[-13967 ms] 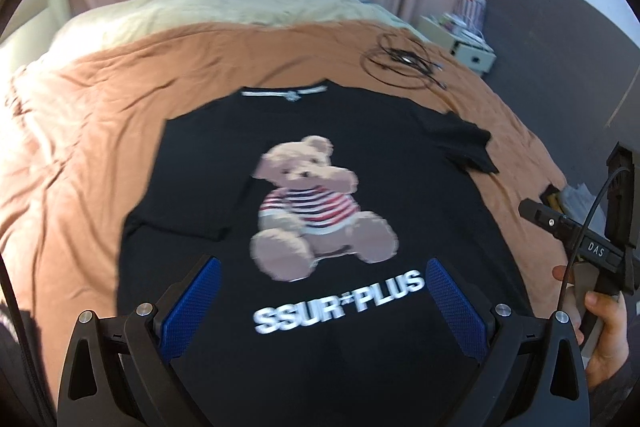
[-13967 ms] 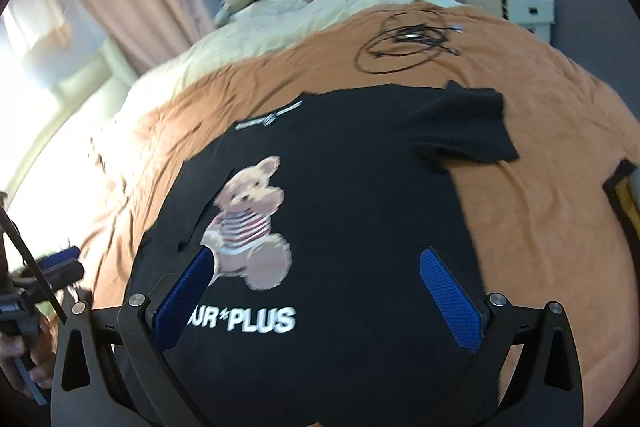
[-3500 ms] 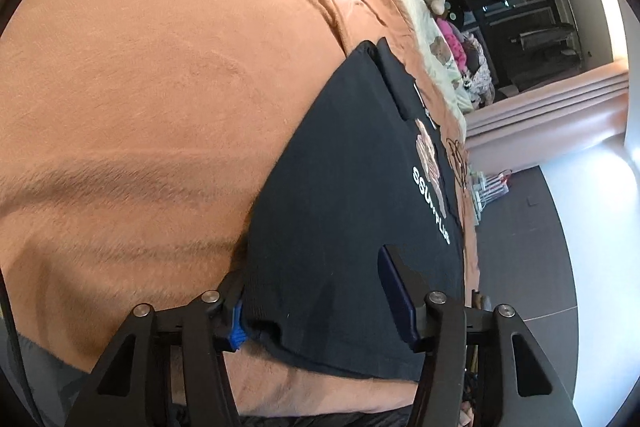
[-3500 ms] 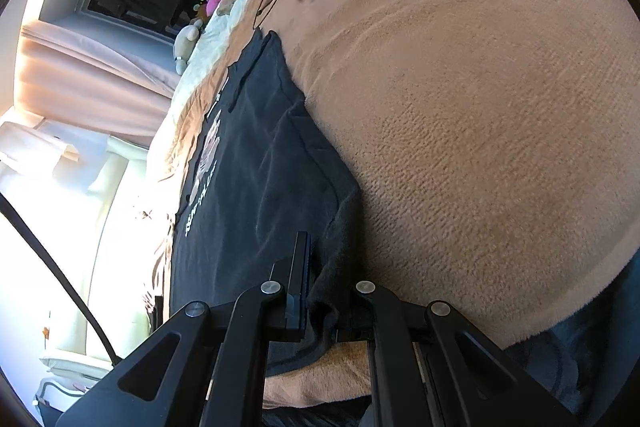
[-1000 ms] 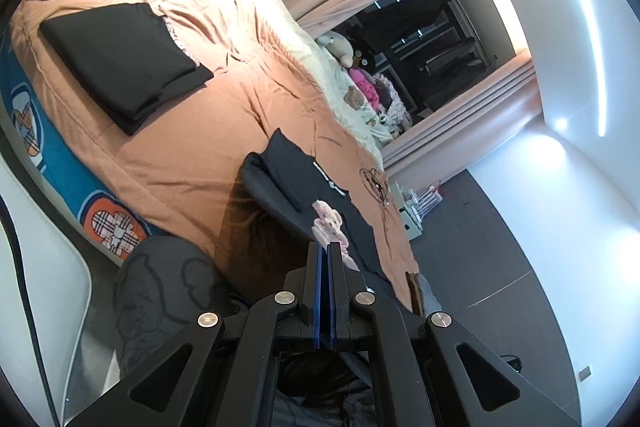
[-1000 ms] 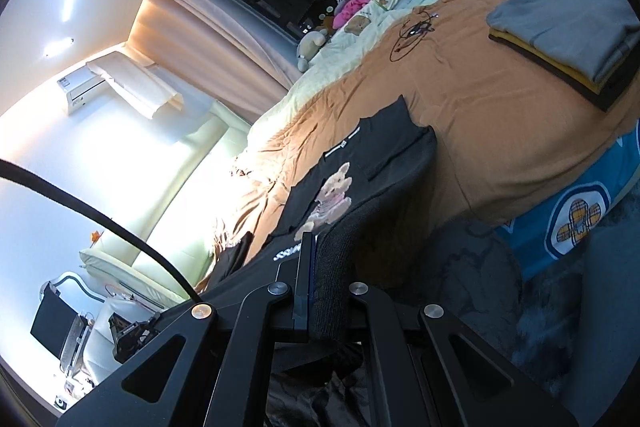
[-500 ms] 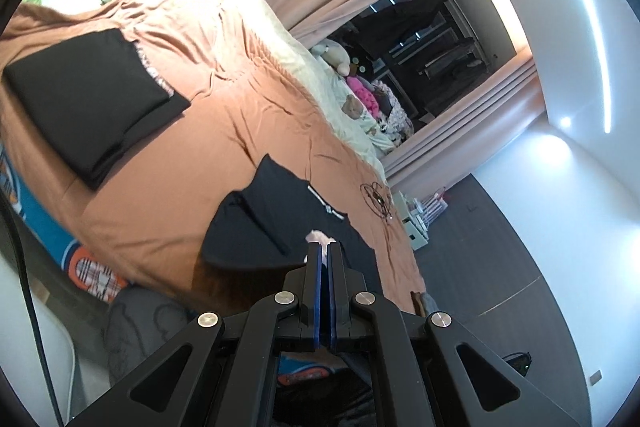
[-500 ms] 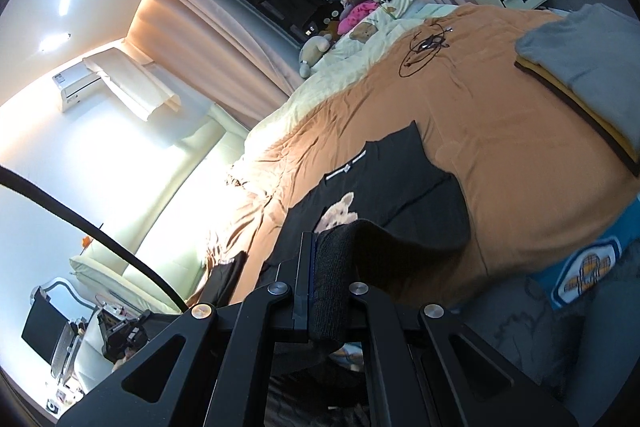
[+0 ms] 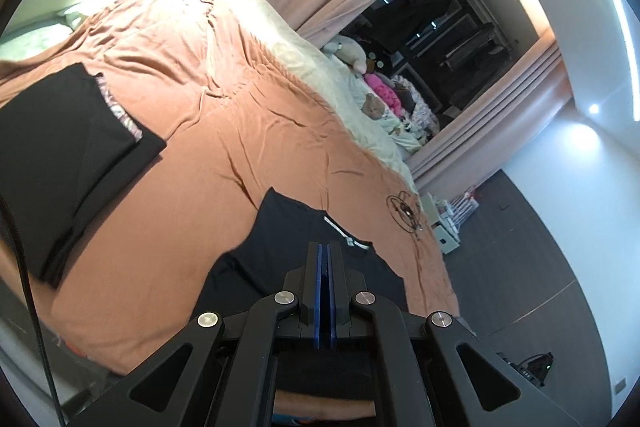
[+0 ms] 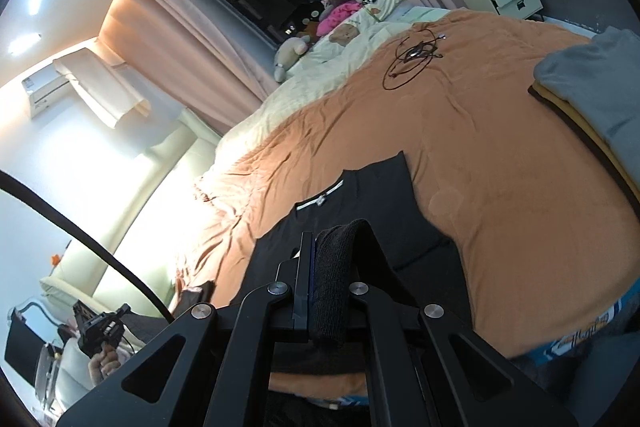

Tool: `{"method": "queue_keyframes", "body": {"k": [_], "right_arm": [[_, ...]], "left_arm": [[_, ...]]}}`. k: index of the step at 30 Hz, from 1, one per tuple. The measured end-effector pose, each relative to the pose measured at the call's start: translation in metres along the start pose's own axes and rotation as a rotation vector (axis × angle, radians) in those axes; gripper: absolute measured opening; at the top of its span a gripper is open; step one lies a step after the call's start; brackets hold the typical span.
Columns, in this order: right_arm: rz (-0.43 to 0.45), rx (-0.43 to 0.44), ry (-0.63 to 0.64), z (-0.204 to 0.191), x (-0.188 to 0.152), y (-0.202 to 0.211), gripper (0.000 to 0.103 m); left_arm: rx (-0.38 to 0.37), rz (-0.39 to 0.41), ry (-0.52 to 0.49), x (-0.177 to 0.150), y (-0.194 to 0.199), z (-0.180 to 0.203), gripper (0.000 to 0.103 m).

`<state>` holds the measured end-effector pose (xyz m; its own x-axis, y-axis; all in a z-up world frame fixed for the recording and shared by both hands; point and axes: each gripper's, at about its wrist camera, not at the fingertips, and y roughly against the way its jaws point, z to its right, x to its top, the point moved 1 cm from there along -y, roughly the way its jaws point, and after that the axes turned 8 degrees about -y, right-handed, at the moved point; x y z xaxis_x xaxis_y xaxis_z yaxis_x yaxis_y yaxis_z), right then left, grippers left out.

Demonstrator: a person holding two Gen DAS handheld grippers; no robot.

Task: Fold small clothes
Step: 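Lift the held hem with both tools and carry it toward the collar, then lower the hem near the collar and open both tools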

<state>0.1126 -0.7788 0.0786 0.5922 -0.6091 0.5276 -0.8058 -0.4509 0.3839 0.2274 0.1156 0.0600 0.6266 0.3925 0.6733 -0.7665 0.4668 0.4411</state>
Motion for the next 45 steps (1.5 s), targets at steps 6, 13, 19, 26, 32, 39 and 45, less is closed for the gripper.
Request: {"method": "queue_keyframes", "body": {"k": [6, 13, 19, 26, 32, 39, 45], "right_arm": [[-0.017, -0.040, -0.010, -0.012, 0.019, -0.035, 0.000], [-0.054, -0.092, -0.032, -0.021, 0.044, -0.082, 0.000], [-0.087, -0.121, -0.056, -0.020, 0.069, -0.117, 0.000], [-0.122, -0.162, -0.079, -0.019, 0.091, -0.160, 0.000], [-0.162, -0.209, -0.095, -0.009, 0.100, -0.201, 0.000], [-0.218, -0.276, -0.114, 0.005, 0.102, -0.244, 0.000], [-0.265, -0.351, -0.136, 0.012, 0.103, -0.270, 0.000]], "left_arm": [[0.037, -0.024, 0.010, 0.025, -0.048, -0.002, 0.002], [0.079, -0.069, 0.036, 0.048, -0.107, -0.016, 0.002], [0.112, -0.105, 0.060, 0.063, -0.150, -0.026, 0.002], [0.165, -0.139, 0.069, 0.077, -0.197, -0.037, 0.002], [0.225, -0.178, 0.080, 0.078, -0.242, -0.059, 0.002], [0.290, -0.245, 0.104, 0.064, -0.290, -0.090, 0.002], [0.326, -0.300, 0.114, 0.051, -0.320, -0.109, 0.002]]}}
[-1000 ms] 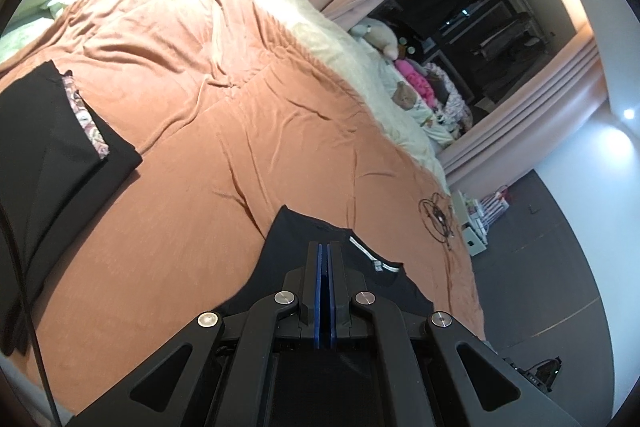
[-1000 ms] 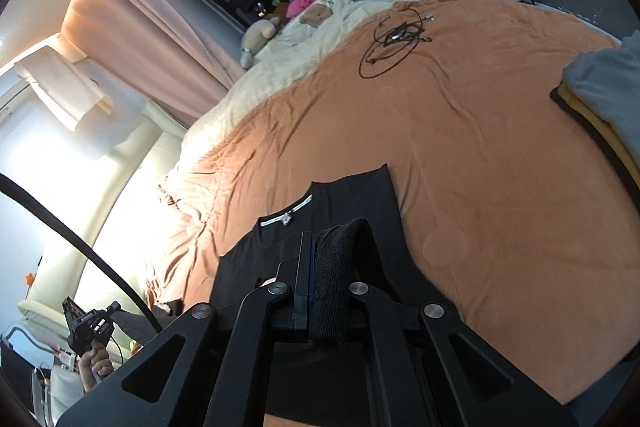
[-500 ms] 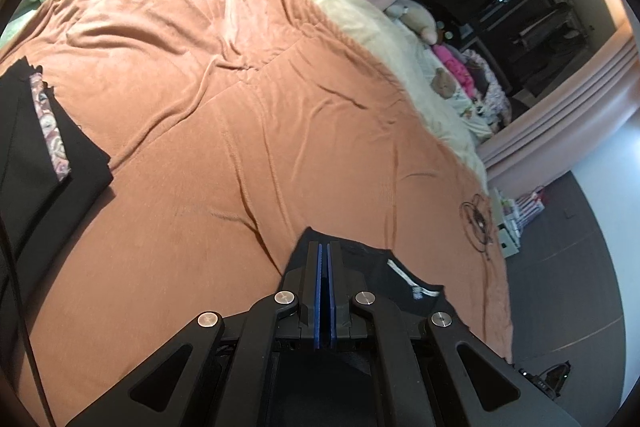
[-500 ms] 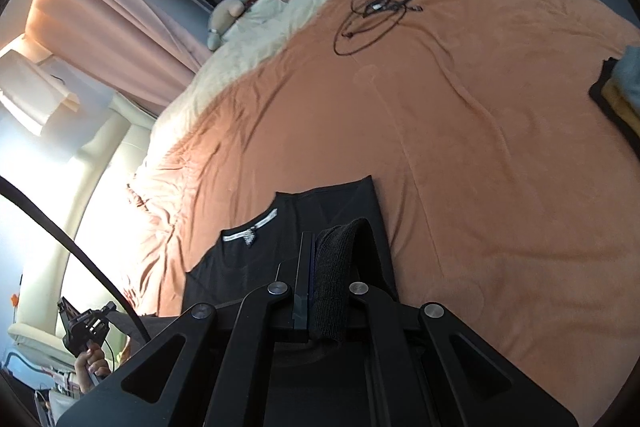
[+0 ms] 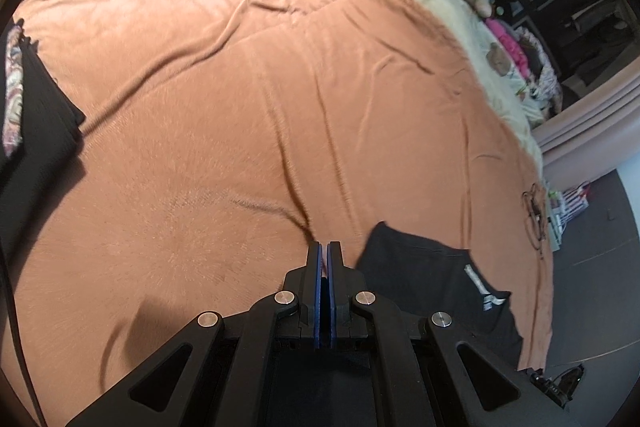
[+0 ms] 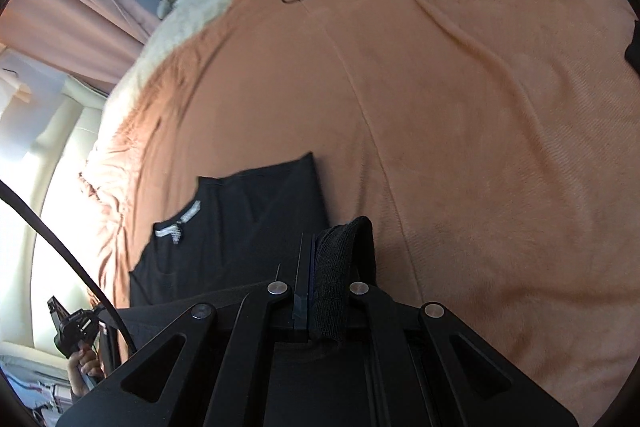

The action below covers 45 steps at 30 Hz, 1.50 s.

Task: Fold small clothes

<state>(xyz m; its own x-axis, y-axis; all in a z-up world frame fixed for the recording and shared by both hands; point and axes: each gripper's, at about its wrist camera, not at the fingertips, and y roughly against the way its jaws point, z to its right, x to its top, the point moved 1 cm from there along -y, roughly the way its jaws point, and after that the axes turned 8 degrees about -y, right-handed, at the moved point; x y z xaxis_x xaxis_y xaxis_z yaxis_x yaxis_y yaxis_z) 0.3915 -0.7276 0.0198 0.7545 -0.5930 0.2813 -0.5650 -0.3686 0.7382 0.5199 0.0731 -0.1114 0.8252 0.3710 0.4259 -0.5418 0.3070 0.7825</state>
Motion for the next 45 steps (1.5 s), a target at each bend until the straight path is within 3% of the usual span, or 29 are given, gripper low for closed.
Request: {"method": "queue_keyframes", "body": {"k": [4, 5, 7, 8, 10, 18, 26, 37, 45], "right_arm": [[-0.007, -0.053, 0.039, -0.010, -0.001, 0.001, 0.003], [-0.004, -0.056, 0.053, -0.014, -0.001, 0.004, 0.010], [0.008, -0.072, 0.079, -0.019, -0.002, 0.012, 0.052], [0.021, -0.072, 0.087, -0.019, -0.003, 0.017, 0.073], [0.038, -0.070, 0.107, -0.022, -0.007, 0.027, 0.073], [-0.007, -0.183, 0.272, -0.031, -0.042, 0.042, 0.073], [-0.079, -0.280, 0.340, -0.035, -0.061, 0.037, 0.073], [-0.080, -0.390, 0.370, -0.039, -0.043, -0.001, 0.073], [-0.058, -0.405, 0.400, -0.049, -0.021, -0.034, 0.073]], "left_arm": [[0.021, -0.103, -0.069, -0.002, -0.018, 0.007, 0.005], [0.024, -0.113, -0.078, -0.003, -0.018, 0.007, 0.013], [0.029, -0.113, -0.100, -0.003, -0.012, 0.009, 0.040], [0.031, -0.102, -0.107, -0.005, -0.007, 0.010, 0.059], [0.033, -0.069, -0.125, -0.007, 0.004, 0.013, 0.069], [0.096, -0.100, -0.258, -0.027, 0.019, 0.027, 0.069], [0.198, -0.176, -0.386, -0.055, 0.008, 0.035, 0.069], [0.323, -0.219, -0.504, -0.054, -0.034, 0.047, 0.069], [0.340, -0.212, -0.493, -0.028, -0.068, 0.046, 0.069]]}}
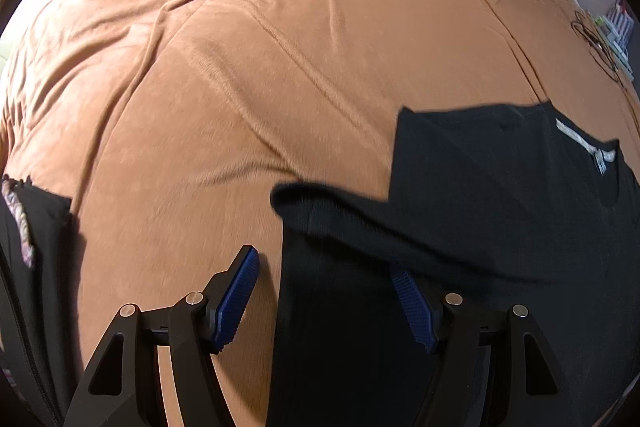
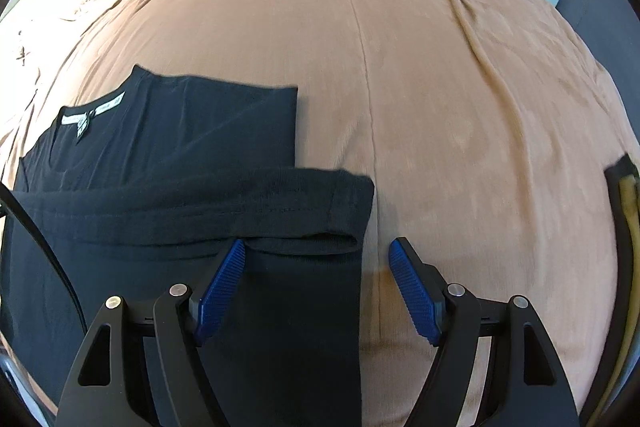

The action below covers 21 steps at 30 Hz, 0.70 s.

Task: Fold small clothes

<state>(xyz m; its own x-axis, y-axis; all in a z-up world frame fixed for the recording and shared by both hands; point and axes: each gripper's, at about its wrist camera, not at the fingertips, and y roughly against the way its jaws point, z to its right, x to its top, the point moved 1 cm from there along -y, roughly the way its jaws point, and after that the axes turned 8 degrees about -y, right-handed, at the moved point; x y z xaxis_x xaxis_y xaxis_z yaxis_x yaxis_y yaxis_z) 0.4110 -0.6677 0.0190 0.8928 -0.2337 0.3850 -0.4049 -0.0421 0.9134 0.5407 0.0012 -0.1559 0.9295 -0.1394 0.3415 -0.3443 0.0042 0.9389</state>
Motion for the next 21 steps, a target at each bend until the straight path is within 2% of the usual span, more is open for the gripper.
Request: {"method": "queue_keyframes", "body": {"k": [8, 12, 15, 19, 21], "right_arm": [[0.028, -0.003, -0.022, -0.003, 0.025, -0.019, 0.073], [0.042, 0.005, -0.066, -0.002, 0.035, -0.023, 0.073], [0.062, 0.028, -0.081, -0.001, 0.035, -0.018, 0.073], [0.102, 0.073, -0.090, 0.008, 0.029, -0.001, 0.073], [0.106, 0.092, -0.093, 0.015, 0.025, 0.004, 0.070]], "left_arm": [[-0.018, 0.025, 0.040, 0.027, -0.017, -0.012, 0.069], [-0.025, 0.030, 0.058, 0.029, -0.017, -0.014, 0.069], [-0.072, 0.052, 0.092, 0.028, -0.007, -0.021, 0.067], [-0.087, 0.101, 0.102, 0.029, 0.007, -0.028, 0.066], [-0.093, 0.109, 0.097, 0.026, 0.011, -0.028, 0.060]]}}
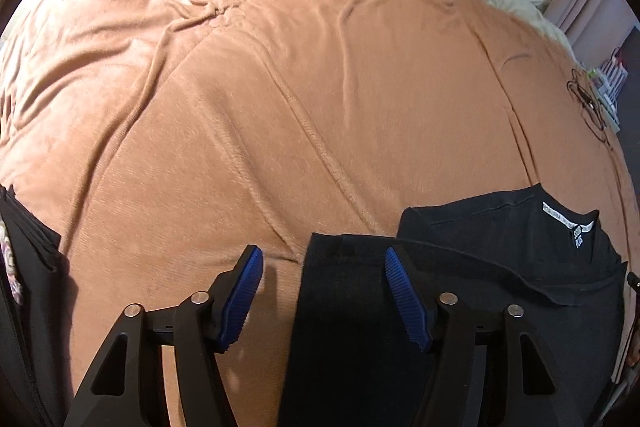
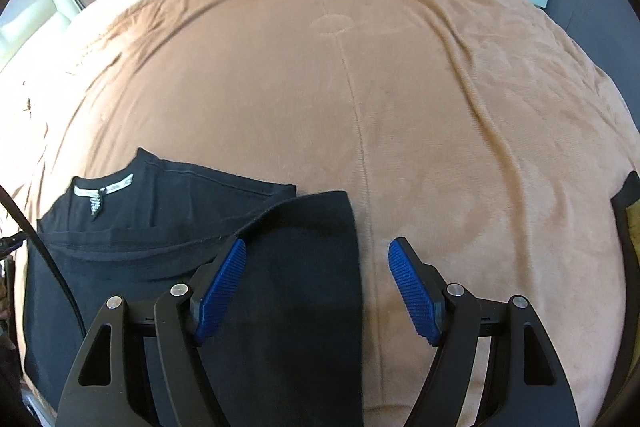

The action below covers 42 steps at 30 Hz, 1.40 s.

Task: Fold small clothes

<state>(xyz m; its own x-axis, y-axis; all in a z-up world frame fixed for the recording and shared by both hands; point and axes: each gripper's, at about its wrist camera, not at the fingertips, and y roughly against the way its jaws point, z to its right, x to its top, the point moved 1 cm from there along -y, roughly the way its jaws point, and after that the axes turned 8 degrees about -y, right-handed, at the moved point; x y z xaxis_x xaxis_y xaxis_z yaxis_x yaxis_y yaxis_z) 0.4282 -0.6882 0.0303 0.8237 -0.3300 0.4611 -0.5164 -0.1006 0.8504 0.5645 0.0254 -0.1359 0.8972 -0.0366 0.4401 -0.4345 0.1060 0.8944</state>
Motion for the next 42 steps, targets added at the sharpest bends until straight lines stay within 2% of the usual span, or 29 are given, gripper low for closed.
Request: {"method": "queue_keyframes", "body": {"k": [4, 8, 10, 11, 16, 18, 20, 23, 30, 36, 42], "right_arm": [[-0.022, 0.007, 0.008, 0.009, -0.010, 0.000, 0.069], [-0.067, 0.031, -0.010, 0.016, -0.006, -0.013, 0.057], [-0.071, 0.038, -0.008, 0.014, 0.001, -0.021, 0.056], [-0.063, 0.041, -0.004, 0.012, 0.005, -0.024, 0.056], [-0.045, 0.090, -0.012, 0.005, 0.021, -0.033, 0.029], [-0.034, 0.108, -0.016, 0.004, 0.023, -0.033, 0.010], [-0.010, 0.111, -0.030, 0.006, 0.022, -0.028, 0.003], [0.029, 0.126, -0.038, 0.007, 0.017, -0.014, 0.002], [0.107, 0.153, -0.008, 0.003, 0.004, 0.033, 0.002], [0.149, 0.163, 0.003, 0.003, -0.009, 0.069, 0.002], [0.199, 0.181, -0.008, 0.003, -0.013, 0.107, 0.002]], "left_arm": [[-0.016, -0.027, 0.004, -0.002, -0.009, -0.001, 0.050], [-0.014, -0.038, -0.004, -0.004, -0.023, -0.002, 0.041], [-0.019, -0.020, -0.010, -0.001, -0.026, -0.002, 0.034], [-0.027, -0.017, -0.016, 0.000, -0.026, 0.000, 0.027], [-0.025, -0.009, -0.040, 0.005, -0.021, 0.002, 0.016], [-0.030, -0.002, -0.032, 0.005, -0.017, -0.001, 0.007], [-0.034, 0.014, -0.018, 0.005, -0.009, -0.004, 0.006], [-0.050, 0.042, -0.022, 0.007, 0.004, -0.005, 0.006], [-0.036, 0.098, -0.043, 0.008, 0.041, 0.000, 0.003], [-0.031, 0.162, -0.077, 0.007, 0.079, 0.008, 0.003], [-0.033, 0.226, -0.069, 0.015, 0.117, 0.007, 0.003]]}}
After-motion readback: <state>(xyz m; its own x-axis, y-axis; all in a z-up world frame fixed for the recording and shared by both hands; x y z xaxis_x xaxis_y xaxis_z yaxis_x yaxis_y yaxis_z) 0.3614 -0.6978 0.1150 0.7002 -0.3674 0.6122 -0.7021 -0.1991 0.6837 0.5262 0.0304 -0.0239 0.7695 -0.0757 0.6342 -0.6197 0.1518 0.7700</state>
